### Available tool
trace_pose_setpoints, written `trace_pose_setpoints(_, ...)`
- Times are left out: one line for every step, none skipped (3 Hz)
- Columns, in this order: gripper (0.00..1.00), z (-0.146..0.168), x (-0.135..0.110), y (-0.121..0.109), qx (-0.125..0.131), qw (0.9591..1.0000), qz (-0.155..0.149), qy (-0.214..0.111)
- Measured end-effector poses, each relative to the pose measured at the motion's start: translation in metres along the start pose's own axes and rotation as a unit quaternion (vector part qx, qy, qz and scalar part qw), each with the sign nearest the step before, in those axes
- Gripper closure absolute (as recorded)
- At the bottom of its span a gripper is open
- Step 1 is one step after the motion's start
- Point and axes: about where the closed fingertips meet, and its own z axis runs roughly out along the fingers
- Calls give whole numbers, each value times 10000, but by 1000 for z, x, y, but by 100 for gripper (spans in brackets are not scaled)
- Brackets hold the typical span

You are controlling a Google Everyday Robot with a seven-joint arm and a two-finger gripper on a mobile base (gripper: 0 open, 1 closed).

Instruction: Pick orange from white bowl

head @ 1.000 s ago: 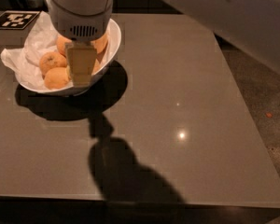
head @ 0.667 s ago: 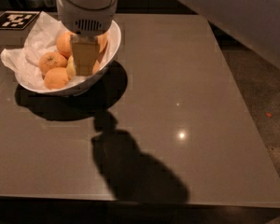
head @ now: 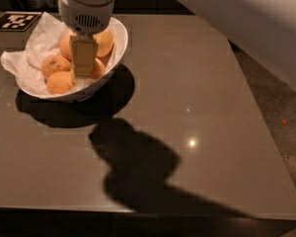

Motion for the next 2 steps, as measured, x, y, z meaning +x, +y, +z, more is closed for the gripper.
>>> trace_pose_setpoints(37,17,0,-12,-319,9994,-29,-126)
trace_pose_setpoints(43,29,2,-21,-575,9981,-16,-202)
